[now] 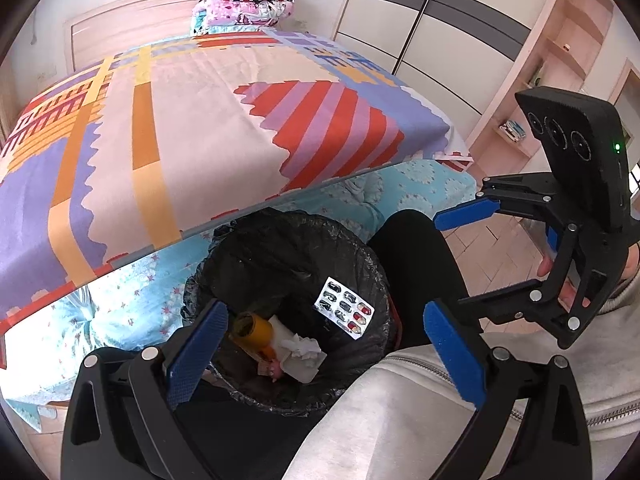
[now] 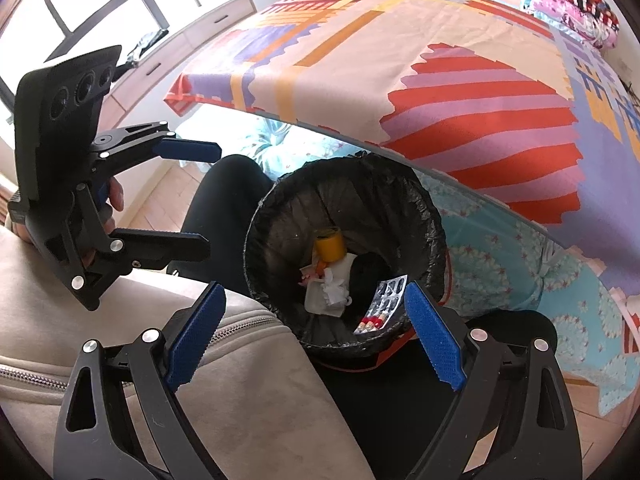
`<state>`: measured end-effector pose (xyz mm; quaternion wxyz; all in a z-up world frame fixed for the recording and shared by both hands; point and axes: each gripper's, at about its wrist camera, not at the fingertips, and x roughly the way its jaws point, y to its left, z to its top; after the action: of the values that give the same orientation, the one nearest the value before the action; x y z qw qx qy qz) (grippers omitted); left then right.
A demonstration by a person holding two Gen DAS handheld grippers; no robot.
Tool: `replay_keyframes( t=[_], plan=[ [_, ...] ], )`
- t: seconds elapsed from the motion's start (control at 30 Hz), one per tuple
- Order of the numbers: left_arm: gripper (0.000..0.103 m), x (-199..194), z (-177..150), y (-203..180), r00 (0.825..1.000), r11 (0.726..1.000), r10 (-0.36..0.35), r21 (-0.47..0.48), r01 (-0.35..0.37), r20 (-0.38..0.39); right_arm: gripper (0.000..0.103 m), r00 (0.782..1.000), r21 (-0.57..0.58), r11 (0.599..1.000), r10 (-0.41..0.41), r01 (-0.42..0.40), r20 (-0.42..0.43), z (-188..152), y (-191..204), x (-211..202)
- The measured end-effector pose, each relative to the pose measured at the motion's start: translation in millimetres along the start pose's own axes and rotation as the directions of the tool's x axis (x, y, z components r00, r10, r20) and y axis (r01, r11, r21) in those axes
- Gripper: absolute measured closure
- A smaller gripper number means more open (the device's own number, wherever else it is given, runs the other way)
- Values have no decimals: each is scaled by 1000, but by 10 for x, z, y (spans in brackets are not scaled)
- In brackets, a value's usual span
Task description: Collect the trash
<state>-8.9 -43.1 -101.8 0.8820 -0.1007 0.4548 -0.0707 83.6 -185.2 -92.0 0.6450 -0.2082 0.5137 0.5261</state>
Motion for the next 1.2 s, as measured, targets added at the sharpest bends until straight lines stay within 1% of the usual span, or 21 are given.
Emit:
replay_keyframes(
  t=[0.23,1.2],
  plan=[
    [8,18,-1,-1,1000,1000,15,1,-15,-4,12,1000,-3,1000,6,-6,1,3,5,14],
    [8,49,-2,-28,1000,1000,8,4,-8,-12,12,1000,-4,1000,14,-14,8,3,19,8]
  ],
)
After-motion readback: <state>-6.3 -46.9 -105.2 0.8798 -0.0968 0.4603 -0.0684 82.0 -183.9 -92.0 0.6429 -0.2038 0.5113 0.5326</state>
